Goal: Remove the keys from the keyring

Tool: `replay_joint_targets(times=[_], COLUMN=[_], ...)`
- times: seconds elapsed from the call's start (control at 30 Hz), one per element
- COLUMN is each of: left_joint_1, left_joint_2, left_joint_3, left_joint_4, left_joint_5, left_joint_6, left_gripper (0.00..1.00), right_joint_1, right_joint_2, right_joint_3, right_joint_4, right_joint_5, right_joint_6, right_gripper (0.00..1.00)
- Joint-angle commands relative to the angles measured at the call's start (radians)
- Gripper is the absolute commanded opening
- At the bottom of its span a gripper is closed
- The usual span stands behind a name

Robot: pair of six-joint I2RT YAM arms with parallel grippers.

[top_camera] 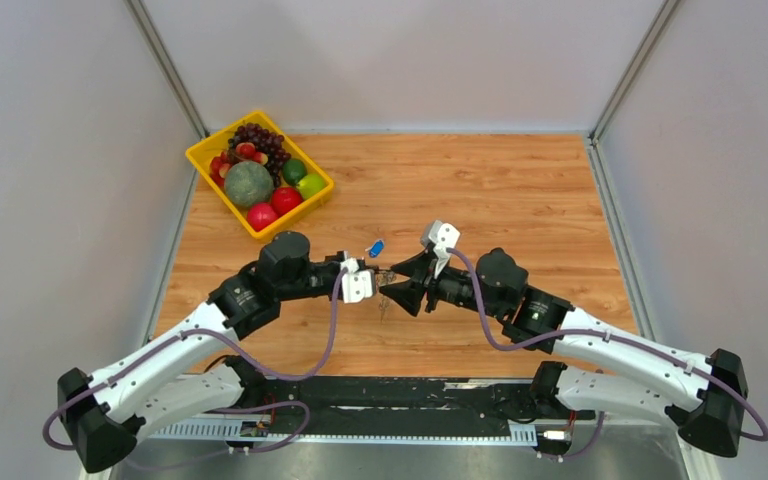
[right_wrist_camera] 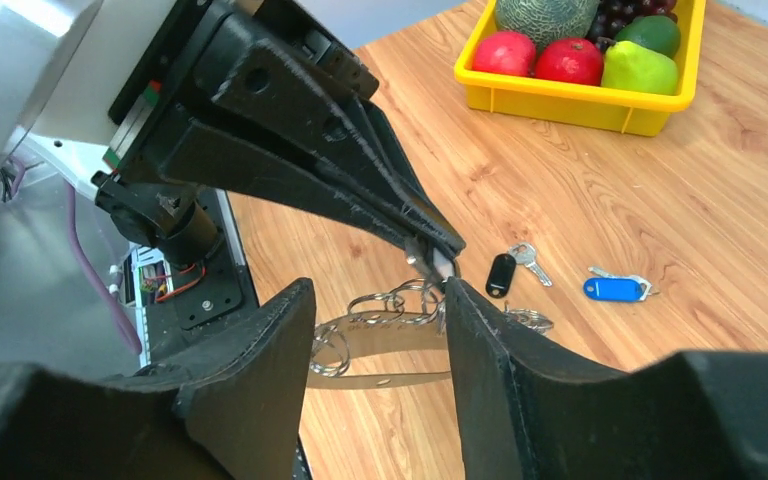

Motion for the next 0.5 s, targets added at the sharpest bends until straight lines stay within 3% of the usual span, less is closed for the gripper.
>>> replay_joint_targets(times=[0.0,0.13,0.3,0.47], left_joint_1=[-0.032,-0.039,-0.046,-0.060], left_joint_2=[0.069,0.141,0.197,0.261], left_joint_3=[0.185,0.309,0.403,0.504], left_joint_4=[-0.203,-0.371,-0.492,-0.619], left_joint_5=[-0.189,-0.312,-0.386,-0.392], left_joint_6=[-0.132,-0.308,-0.454,-0.532], left_gripper=[0.00,0.00,0.00,0.00], right_joint_1=[0.001,0.002,0.002,0.004], right_joint_2=[-0.029,-0.014,0.012,0.054], right_joint_3=[-0.003,-0.016,-0.010,0.003], right_joint_4=[-0.008,-0.012,-0.010,0.002], right_joint_5=[0.025,0.044,0.102,0.203], right_joint_6=[-0.027,-0.025,-0.009,-0.014], right_gripper=[0.54,0.60,0.81,0.82])
